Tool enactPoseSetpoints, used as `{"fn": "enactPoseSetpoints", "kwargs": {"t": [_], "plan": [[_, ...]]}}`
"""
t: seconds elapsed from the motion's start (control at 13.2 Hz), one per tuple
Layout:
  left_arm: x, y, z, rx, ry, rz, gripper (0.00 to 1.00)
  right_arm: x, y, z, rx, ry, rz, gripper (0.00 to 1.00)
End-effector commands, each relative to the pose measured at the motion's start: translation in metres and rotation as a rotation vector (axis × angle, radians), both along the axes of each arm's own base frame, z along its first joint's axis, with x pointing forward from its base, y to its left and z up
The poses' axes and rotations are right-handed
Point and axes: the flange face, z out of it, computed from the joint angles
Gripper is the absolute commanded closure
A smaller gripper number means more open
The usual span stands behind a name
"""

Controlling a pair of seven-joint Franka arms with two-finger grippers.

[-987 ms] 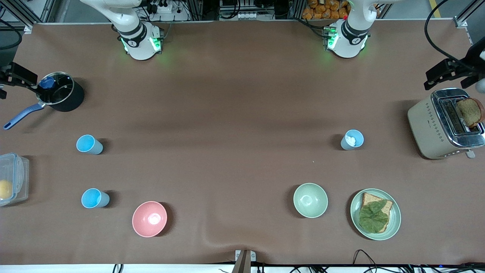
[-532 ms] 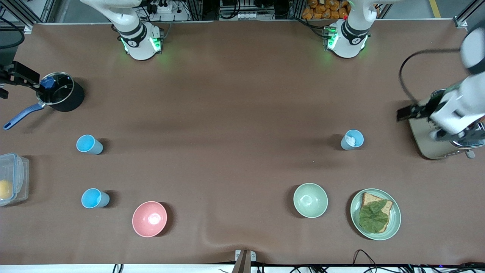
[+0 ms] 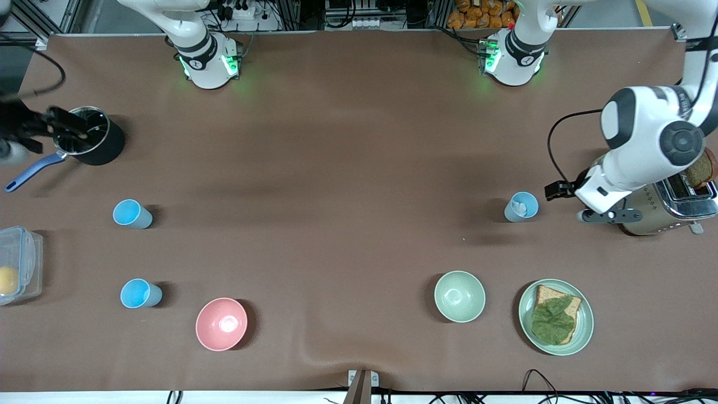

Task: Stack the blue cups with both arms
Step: 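Reach the right gripper and the left gripper toward two blue cups, then grasp the blue cup with the right gripper while the left gripper grasps the tissue cup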

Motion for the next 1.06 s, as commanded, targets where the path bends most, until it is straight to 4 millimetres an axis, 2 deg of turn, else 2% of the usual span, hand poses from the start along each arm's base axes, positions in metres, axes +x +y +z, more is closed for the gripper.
{"fn": "enactPoseSetpoints", "kwargs": {"t": [0.0, 0.15, 0.3, 0.46, 0.68, 0.76, 0.84, 0.91, 0.99], "plan": [[0.003, -0.004, -0.029, -0.023, -0.002, -0.026, 0.0, 0.031, -0.026, -0.069, 0.033, 0.118, -0.046, 0.0], [0.006, -0.005, -0.052, -0.025, 0.0, -0.025, 0.05, 0.038, -0.037, -0.102, 0.032, 0.174, -0.057, 0.0], [0.006, -0.005, -0.073, -0.025, -0.002, -0.025, 0.1, 0.048, -0.039, -0.147, 0.027, 0.239, -0.051, 0.0], [-0.001, -0.005, -0.085, -0.025, 0.009, -0.024, 0.16, 0.062, -0.036, -0.198, 0.023, 0.265, -0.043, 0.0], [-0.007, -0.005, -0.092, -0.028, 0.018, -0.02, 0.49, 0.066, -0.042, -0.247, -0.005, 0.302, -0.035, 0.0], [-0.009, -0.007, -0.095, -0.036, 0.023, -0.012, 0.65, 0.063, -0.042, -0.262, -0.039, 0.278, -0.016, 0.0], [-0.008, -0.009, -0.096, -0.043, 0.025, -0.007, 0.91, 0.059, -0.043, -0.275, -0.047, 0.256, -0.011, 0.0], [-0.009, -0.013, -0.097, -0.053, 0.029, 0.003, 1.0, 0.058, -0.045, -0.286, -0.046, 0.242, -0.012, 0.0], [-0.009, -0.025, -0.095, -0.066, 0.027, 0.007, 1.0, 0.058, -0.048, -0.295, -0.044, 0.23, -0.004, 0.0]]}}
